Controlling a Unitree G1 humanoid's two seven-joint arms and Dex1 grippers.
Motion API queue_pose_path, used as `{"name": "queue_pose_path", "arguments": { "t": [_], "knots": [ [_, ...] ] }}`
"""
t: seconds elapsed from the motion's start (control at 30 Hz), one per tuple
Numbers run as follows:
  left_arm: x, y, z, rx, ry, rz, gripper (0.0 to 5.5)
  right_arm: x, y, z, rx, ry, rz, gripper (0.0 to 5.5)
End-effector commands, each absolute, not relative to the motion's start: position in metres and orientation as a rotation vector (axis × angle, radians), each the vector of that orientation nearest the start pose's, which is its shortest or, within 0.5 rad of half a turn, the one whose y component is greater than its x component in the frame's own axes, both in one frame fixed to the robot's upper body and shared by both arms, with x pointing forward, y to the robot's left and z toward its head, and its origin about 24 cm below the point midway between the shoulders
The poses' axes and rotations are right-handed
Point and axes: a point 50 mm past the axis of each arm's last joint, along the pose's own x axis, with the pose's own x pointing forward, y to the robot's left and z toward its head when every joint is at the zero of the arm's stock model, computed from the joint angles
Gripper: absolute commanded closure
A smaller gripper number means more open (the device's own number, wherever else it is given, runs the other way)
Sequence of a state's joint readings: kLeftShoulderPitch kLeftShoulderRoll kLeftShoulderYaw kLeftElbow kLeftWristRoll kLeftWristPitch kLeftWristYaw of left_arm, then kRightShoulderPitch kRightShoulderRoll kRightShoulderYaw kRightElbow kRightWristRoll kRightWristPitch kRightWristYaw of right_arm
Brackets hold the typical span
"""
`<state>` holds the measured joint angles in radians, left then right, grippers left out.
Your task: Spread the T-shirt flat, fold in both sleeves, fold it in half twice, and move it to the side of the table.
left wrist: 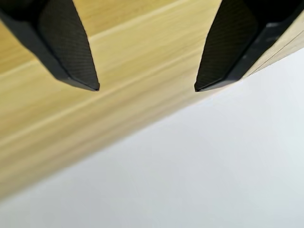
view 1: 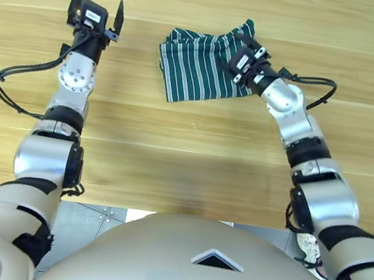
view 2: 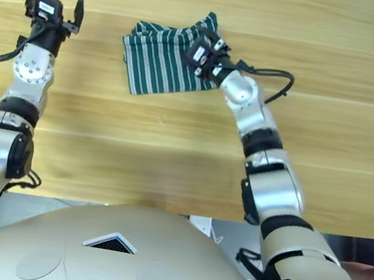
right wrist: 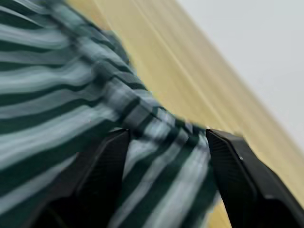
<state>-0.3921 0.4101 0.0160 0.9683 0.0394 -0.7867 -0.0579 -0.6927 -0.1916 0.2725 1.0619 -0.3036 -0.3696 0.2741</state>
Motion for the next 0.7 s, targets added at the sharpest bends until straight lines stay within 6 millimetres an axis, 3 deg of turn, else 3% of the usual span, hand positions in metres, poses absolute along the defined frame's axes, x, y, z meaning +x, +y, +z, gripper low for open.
{"name": "queue_pose_path", "arguments": {
  "t": [0.03,0.17,0.27,0.37,0.5,0.57,0.63,0.7],
  "knots": [
    [0.263,0.238,0.026,0.368,-0.245,-0.103,1.78,0.367,-0.135,0.027,-0.57,0.279,0.422,2.5],
    [0.242,0.232,0.021,0.26,-0.215,-0.087,1.78,0.366,-0.153,0.018,-0.354,0.432,0.28,2.5],
    [0.237,0.238,0.02,0.19,-0.203,-0.008,1.78,0.361,-0.174,0.009,-0.241,0.515,0.145,2.5],
    [0.229,0.245,0.017,0.132,-0.194,0.048,1.78,0.348,-0.228,0.002,-0.085,0.59,-0.179,2.5],
    [0.217,0.245,0.009,0.081,-0.182,0.097,1.78,0.294,-0.331,-0.005,0.061,0.643,-0.752,2.5],
    [0.212,0.244,0.007,0.063,-0.182,0.118,1.78,0.26,-0.366,-0.01,0.081,0.667,-0.969,2.5],
    [0.205,0.241,0.004,0.051,-0.176,0.133,1.78,0.223,-0.392,-0.017,0.086,0.7,-1.16,2.5],
    [0.197,0.24,0.002,0.052,-0.173,0.147,1.78,0.2,-0.402,-0.023,0.083,0.728,-1.264,2.5]
  ]
}}
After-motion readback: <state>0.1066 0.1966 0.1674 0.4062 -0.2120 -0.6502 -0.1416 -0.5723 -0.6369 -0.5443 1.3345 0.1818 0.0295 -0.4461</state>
